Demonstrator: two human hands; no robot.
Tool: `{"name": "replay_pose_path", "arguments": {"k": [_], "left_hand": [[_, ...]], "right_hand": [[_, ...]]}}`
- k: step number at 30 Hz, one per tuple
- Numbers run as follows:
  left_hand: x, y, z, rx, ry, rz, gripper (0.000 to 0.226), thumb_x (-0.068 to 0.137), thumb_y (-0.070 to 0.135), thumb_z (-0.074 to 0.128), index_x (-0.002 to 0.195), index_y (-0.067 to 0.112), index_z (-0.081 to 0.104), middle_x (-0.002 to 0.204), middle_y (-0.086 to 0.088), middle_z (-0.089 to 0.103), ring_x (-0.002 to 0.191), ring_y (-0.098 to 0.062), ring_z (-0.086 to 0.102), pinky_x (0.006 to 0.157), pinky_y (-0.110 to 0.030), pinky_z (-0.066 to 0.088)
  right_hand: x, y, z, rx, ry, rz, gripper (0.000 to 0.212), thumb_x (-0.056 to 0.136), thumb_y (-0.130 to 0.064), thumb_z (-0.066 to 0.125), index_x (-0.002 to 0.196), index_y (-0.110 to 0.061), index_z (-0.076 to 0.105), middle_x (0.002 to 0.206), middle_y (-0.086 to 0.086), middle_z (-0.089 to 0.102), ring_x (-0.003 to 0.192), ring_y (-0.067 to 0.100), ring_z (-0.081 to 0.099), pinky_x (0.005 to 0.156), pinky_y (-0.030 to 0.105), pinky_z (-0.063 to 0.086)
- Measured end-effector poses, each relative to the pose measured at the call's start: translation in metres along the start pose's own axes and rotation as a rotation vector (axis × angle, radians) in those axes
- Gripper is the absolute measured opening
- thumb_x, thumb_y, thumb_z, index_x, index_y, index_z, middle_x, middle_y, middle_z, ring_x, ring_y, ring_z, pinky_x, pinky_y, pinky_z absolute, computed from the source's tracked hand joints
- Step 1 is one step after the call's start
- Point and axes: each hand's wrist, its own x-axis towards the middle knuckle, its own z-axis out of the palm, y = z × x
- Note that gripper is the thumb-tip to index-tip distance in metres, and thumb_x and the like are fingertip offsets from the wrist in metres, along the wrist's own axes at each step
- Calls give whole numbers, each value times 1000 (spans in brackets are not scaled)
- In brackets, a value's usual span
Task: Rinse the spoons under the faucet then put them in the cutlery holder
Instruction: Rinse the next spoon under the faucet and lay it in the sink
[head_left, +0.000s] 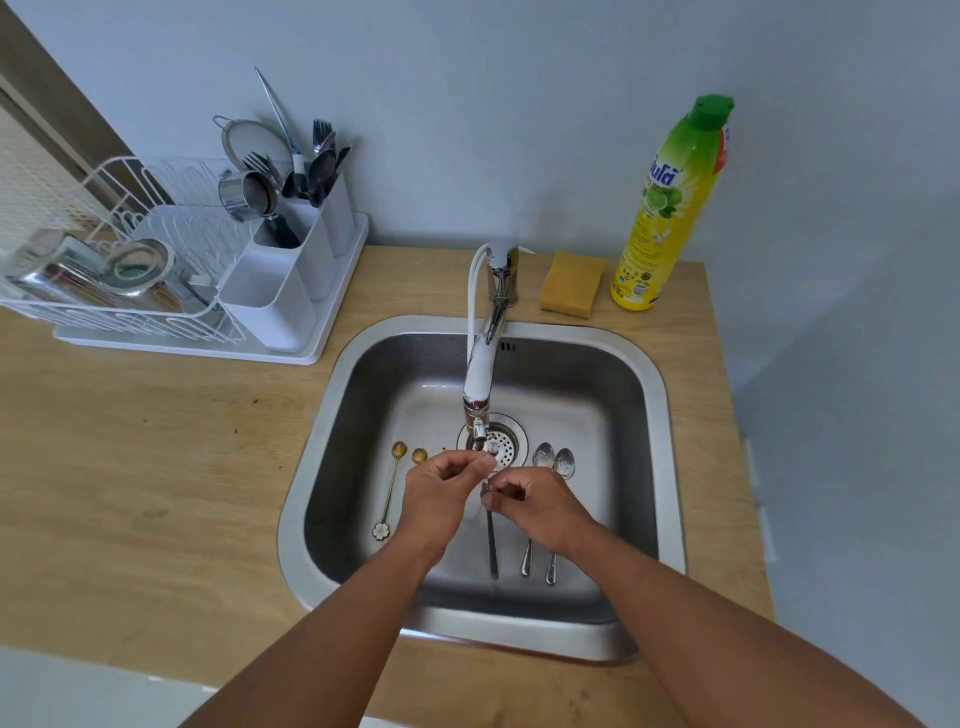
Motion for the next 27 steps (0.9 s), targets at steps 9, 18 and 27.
{"name": "replay_pose_path", "arguments": {"k": [9, 18, 27], "left_hand": [[-9, -2, 3, 132, 63, 45, 20, 98, 14, 70, 98, 33, 75, 94, 20, 79, 92, 4, 72, 77, -15, 57], [-16, 7, 17, 76, 208, 47, 13, 93, 40, 74, 91, 29, 80, 84, 17, 78, 79, 6, 70, 65, -11, 52], [-14, 0, 7, -150, 50, -211, 25, 105, 27, 59, 98, 22, 82, 85, 11, 74, 75, -13, 46, 58, -25, 39]], "right_hand": [[-2, 0, -9, -128, -50, -9, 15, 94, -30, 69, 80, -24, 71, 75, -2, 68, 69, 10, 54, 76, 45, 55], [-2, -7, -13, -119, -66, -24, 17, 96, -29, 69, 80, -24, 71, 70, -8, 64, 68, 11, 54, 74, 43, 53], [-1, -8, -14, -107, -118, -41, 27, 98, -30, 64, 71, -29, 61, 62, -14, 52, 62, 5, 44, 64, 31, 40]]}}
